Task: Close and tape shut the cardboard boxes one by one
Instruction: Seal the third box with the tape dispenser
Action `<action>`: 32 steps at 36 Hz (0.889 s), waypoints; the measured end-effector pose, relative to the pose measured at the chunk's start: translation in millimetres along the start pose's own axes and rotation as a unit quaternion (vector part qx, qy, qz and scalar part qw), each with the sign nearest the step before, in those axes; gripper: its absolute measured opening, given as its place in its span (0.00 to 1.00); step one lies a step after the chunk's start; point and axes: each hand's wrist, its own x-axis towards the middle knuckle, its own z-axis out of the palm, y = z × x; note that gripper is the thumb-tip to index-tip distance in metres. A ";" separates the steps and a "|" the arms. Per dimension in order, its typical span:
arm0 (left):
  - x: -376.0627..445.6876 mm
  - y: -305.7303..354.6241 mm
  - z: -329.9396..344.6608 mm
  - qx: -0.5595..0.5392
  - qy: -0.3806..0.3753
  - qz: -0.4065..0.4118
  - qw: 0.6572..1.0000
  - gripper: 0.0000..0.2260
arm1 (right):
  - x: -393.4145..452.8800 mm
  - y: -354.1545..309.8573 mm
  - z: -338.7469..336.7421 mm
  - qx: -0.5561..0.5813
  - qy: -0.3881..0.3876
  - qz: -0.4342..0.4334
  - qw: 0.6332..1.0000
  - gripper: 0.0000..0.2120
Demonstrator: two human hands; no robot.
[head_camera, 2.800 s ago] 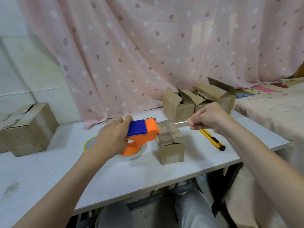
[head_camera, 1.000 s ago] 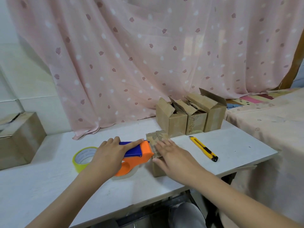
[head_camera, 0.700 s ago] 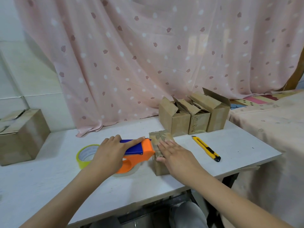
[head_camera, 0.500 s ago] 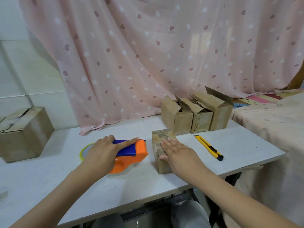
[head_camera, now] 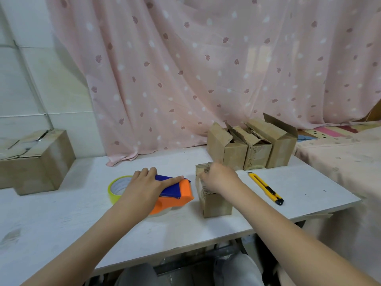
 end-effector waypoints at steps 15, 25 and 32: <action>0.0 4.8 -1.9 -0.012 -0.003 -0.002 1.000 0.38 | -19.4 -37.3 -40.4 -0.249 -0.206 -0.023 0.946 0.26; -4.6 -12.1 12.6 -0.094 0.051 -0.014 0.994 0.48 | -3.9 -11.6 -46.3 0.043 -0.220 0.055 0.973 0.21; -6.6 -12.5 20.5 -0.076 0.087 -0.029 0.993 0.53 | 2.3 7.9 -44.7 0.138 -0.200 0.061 0.968 0.19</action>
